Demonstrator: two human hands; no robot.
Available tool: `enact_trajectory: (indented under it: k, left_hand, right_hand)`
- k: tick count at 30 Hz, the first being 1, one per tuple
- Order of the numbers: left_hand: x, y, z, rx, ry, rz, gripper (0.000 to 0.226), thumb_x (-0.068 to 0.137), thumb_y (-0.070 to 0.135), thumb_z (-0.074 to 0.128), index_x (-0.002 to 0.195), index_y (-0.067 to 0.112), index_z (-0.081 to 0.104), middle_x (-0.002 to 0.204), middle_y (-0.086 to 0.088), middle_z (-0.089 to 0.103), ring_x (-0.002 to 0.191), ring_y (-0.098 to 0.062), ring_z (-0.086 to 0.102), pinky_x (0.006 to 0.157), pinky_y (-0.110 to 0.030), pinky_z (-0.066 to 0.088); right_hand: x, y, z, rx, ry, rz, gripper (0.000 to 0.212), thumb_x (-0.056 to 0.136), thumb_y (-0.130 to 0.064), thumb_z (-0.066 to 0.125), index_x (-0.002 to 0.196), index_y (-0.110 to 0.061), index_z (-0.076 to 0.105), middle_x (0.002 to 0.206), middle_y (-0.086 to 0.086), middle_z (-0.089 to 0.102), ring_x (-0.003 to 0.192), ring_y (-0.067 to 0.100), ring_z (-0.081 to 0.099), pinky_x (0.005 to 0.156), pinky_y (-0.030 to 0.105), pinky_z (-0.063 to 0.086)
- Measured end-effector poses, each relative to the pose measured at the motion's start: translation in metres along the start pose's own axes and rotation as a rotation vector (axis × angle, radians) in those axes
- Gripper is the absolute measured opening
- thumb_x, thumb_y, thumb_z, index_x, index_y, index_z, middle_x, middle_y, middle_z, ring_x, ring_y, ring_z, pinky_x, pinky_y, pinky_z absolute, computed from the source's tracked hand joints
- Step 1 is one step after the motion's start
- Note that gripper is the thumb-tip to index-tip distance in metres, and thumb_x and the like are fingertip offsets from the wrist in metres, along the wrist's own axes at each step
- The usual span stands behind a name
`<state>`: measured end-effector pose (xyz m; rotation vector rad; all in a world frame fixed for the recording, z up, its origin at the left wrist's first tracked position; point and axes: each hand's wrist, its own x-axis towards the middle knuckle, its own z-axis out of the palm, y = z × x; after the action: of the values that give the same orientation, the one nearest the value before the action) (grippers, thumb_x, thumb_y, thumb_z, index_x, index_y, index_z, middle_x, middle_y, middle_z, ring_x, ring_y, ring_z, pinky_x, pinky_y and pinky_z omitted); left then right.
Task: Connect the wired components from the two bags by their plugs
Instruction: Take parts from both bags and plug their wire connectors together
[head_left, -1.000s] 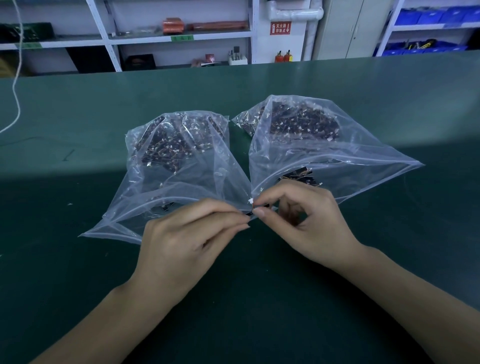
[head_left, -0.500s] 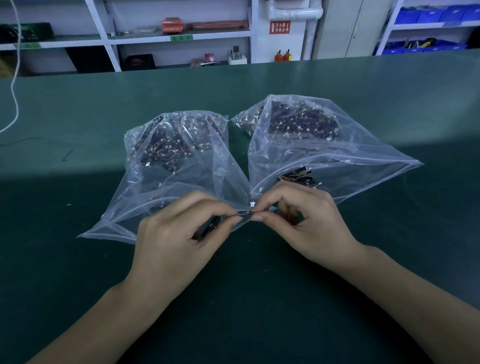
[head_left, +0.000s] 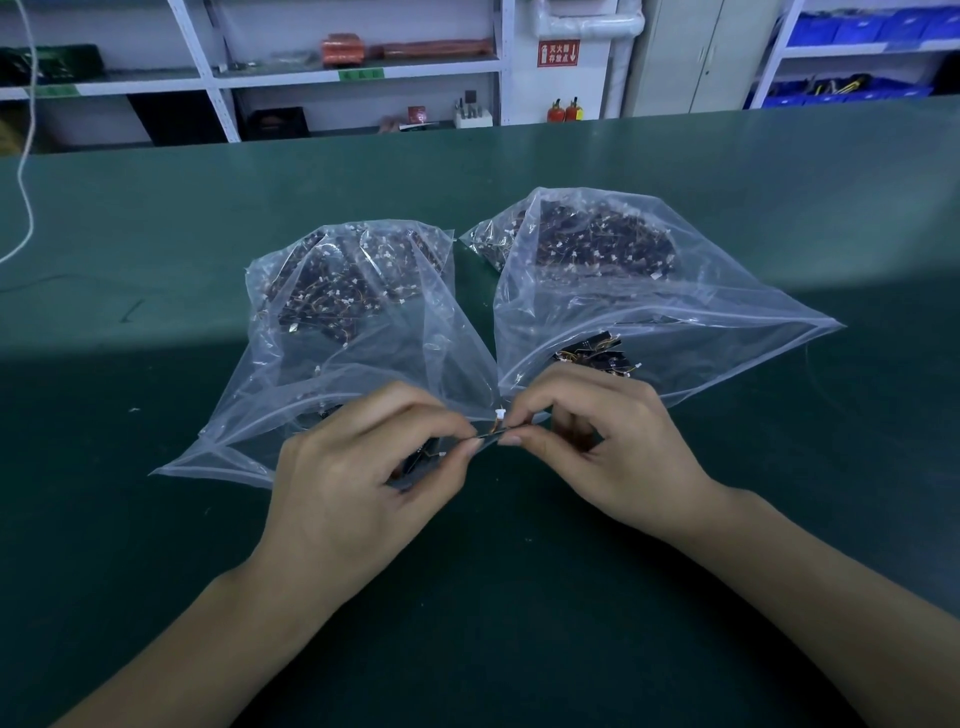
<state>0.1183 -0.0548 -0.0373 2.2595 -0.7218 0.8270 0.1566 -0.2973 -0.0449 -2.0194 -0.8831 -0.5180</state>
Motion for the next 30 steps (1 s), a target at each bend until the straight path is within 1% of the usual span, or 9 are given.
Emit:
enact_trajectory:
  k: [3, 8, 11, 14, 17, 19, 23, 27, 30]
  left_hand:
    - [0.0001, 0.0006, 0.0012, 0.003, 0.007, -0.022, 0.004, 0.097, 0.024, 0.078, 0.095, 0.022, 0.08, 0.095, 0.015, 0.068, 0.074, 0.01, 0.049, 0.06, -0.023, 0.043]
    - [0.0009, 0.0, 0.0009, 0.009, 0.0, -0.016, 0.004, 0.097, 0.023, 0.078, 0.093, 0.022, 0.08, 0.094, 0.015, 0.067, 0.074, 0.008, 0.049, 0.06, -0.024, 0.043]
    - [0.0006, 0.0009, 0.0007, 0.013, -0.003, -0.006, 0.008, 0.099, 0.026, 0.076, 0.093, 0.022, 0.079, 0.094, 0.015, 0.067, 0.073, 0.008, 0.048, 0.061, -0.022, 0.042]
    - [0.0006, 0.0002, 0.0004, 0.01, 0.004, -0.021, 0.005, 0.097, 0.024, 0.077, 0.093, 0.022, 0.079, 0.095, 0.015, 0.067, 0.073, 0.008, 0.049, 0.06, -0.022, 0.042]
    - [0.0008, 0.0003, 0.0004, 0.002, -0.004, -0.008, 0.004, 0.097, 0.023, 0.078, 0.093, 0.022, 0.079, 0.095, 0.016, 0.066, 0.073, 0.008, 0.048, 0.06, -0.022, 0.042]
    - [0.0006, 0.0006, 0.0004, 0.001, -0.014, 0.002, 0.006, 0.098, 0.024, 0.077, 0.093, 0.022, 0.078, 0.095, 0.016, 0.065, 0.073, 0.008, 0.048, 0.06, -0.022, 0.042]
    - [0.0007, 0.0, 0.0005, -0.002, -0.016, 0.001, 0.008, 0.098, 0.026, 0.076, 0.093, 0.021, 0.078, 0.095, 0.015, 0.065, 0.072, 0.006, 0.048, 0.058, -0.027, 0.045]
    - [0.0011, 0.0, 0.0008, 0.012, -0.016, 0.017, 0.007, 0.097, 0.025, 0.076, 0.091, 0.021, 0.078, 0.093, 0.015, 0.065, 0.07, 0.005, 0.045, 0.053, -0.034, 0.046]
    - [0.0004, 0.0017, 0.0008, 0.024, -0.02, 0.02, 0.007, 0.097, 0.029, 0.077, 0.095, 0.023, 0.079, 0.094, 0.016, 0.066, 0.071, 0.008, 0.046, 0.054, -0.032, 0.047]
  right_hand:
    - [-0.0004, 0.0005, 0.0008, -0.008, 0.005, 0.011, 0.008, 0.098, -0.023, 0.076, 0.098, -0.015, 0.075, 0.093, -0.033, 0.058, 0.059, 0.005, 0.046, 0.065, 0.01, 0.035]
    - [-0.001, 0.0, 0.0011, -0.007, -0.007, 0.008, 0.008, 0.099, -0.024, 0.076, 0.098, -0.017, 0.074, 0.095, -0.032, 0.058, 0.059, 0.005, 0.048, 0.064, 0.01, 0.035]
    - [-0.0007, 0.0005, 0.0009, -0.017, -0.009, 0.01, 0.007, 0.099, -0.024, 0.076, 0.098, -0.017, 0.073, 0.093, -0.035, 0.057, 0.059, 0.004, 0.047, 0.064, 0.009, 0.035]
    - [-0.0007, 0.0009, 0.0013, -0.023, -0.003, 0.006, 0.007, 0.098, -0.023, 0.076, 0.099, -0.017, 0.074, 0.091, -0.037, 0.056, 0.059, 0.004, 0.046, 0.065, 0.008, 0.034]
    - [-0.0013, 0.0012, 0.001, -0.009, -0.02, -0.005, 0.007, 0.099, -0.024, 0.076, 0.098, -0.018, 0.073, 0.094, -0.036, 0.057, 0.059, 0.005, 0.047, 0.064, 0.009, 0.035]
    - [-0.0011, 0.0011, 0.0008, -0.014, -0.028, -0.014, 0.007, 0.099, -0.024, 0.075, 0.098, -0.018, 0.072, 0.094, -0.037, 0.057, 0.058, 0.003, 0.047, 0.063, 0.008, 0.035]
    - [-0.0005, 0.0003, 0.0009, -0.043, -0.025, -0.03, 0.008, 0.098, -0.024, 0.075, 0.098, -0.016, 0.072, 0.091, -0.044, 0.054, 0.055, 0.002, 0.043, 0.062, 0.006, 0.033]
    - [-0.0008, 0.0011, 0.0007, -0.022, -0.041, -0.034, 0.009, 0.099, -0.026, 0.074, 0.098, -0.018, 0.072, 0.094, -0.039, 0.056, 0.055, 0.008, 0.044, 0.062, 0.009, 0.033]
    - [-0.0003, 0.003, -0.0023, -0.044, -0.047, -0.032, 0.009, 0.1, -0.028, 0.074, 0.099, -0.019, 0.071, 0.093, -0.039, 0.055, 0.056, 0.008, 0.044, 0.062, 0.009, 0.033]
